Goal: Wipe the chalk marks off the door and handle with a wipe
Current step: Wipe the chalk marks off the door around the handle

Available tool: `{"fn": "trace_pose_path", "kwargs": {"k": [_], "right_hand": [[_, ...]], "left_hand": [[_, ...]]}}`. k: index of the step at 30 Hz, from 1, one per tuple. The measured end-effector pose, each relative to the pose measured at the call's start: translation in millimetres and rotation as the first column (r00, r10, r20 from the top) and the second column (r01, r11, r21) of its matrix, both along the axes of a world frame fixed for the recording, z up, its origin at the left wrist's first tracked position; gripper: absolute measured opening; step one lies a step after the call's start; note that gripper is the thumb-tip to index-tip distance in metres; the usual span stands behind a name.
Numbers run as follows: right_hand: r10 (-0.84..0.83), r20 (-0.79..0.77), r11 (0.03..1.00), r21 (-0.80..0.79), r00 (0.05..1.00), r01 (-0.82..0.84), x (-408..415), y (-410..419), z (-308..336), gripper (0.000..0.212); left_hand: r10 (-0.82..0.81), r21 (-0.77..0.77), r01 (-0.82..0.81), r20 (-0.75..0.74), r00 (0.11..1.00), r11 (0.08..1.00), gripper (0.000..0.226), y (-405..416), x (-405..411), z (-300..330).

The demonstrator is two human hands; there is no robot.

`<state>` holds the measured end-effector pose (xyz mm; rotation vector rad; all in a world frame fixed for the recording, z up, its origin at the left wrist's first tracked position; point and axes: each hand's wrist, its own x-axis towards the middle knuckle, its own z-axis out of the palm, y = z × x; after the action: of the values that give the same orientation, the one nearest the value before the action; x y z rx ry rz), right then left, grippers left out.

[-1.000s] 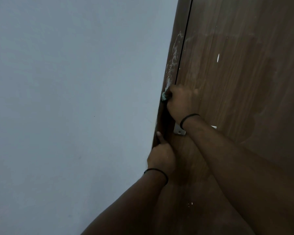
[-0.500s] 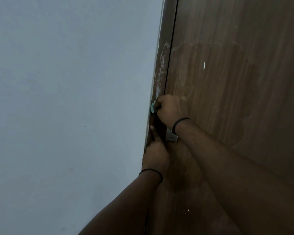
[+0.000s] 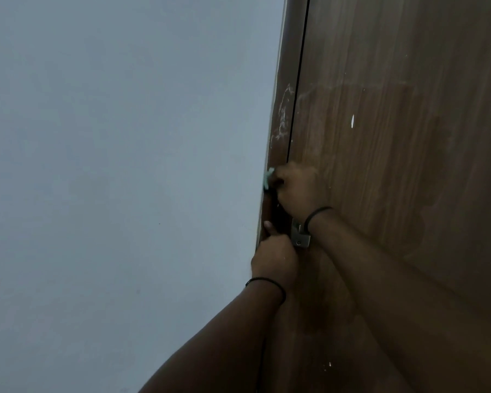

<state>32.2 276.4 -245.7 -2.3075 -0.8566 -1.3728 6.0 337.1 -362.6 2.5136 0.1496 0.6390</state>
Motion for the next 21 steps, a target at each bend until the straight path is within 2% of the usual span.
{"fn": "trace_pose_path", "kwargs": {"k": [3,6,9,12,14,18,21], "right_hand": [[-0.009,-0.053,0.996,-0.084,0.999,0.005,0,-2,1,0.019],[0.047,-0.094,0.998,0.052,0.994,-0.043,10,6,39,0.016],[0.033,-0.036,0.984,0.174,0.999,-0.026,21,13,64,0.024],[-0.001,0.002,0.989,0.145,1.0,0.0,15,14,38,0.022],[0.006,-0.053,0.993,0.117,0.999,0.001,5,10,18,0.02],[0.0,-0.178,0.997,0.072,0.984,0.014,-1,10,34,0.015],[0.002,-0.111,0.98,0.199,0.994,0.02,-1,14,80,0.02]], "left_hand": [[0.002,0.003,-0.002,0.018,1.0,1.0,0.064,0,-1,-1],[0.002,0.028,-0.003,0.016,1.0,1.0,0.071,0,-2,0],[0.002,0.05,-0.002,0.003,1.0,0.999,0.07,-1,-1,2],[0.003,0.083,-0.003,0.003,1.0,0.997,0.071,0,2,3],[0.009,0.094,-0.011,0.022,1.0,0.996,0.074,-1,1,1],[0.026,0.066,-0.036,0.144,0.989,0.997,0.078,-3,-8,-1],[0.027,-0.033,-0.018,0.291,0.956,0.999,0.089,-2,-4,21]]}}
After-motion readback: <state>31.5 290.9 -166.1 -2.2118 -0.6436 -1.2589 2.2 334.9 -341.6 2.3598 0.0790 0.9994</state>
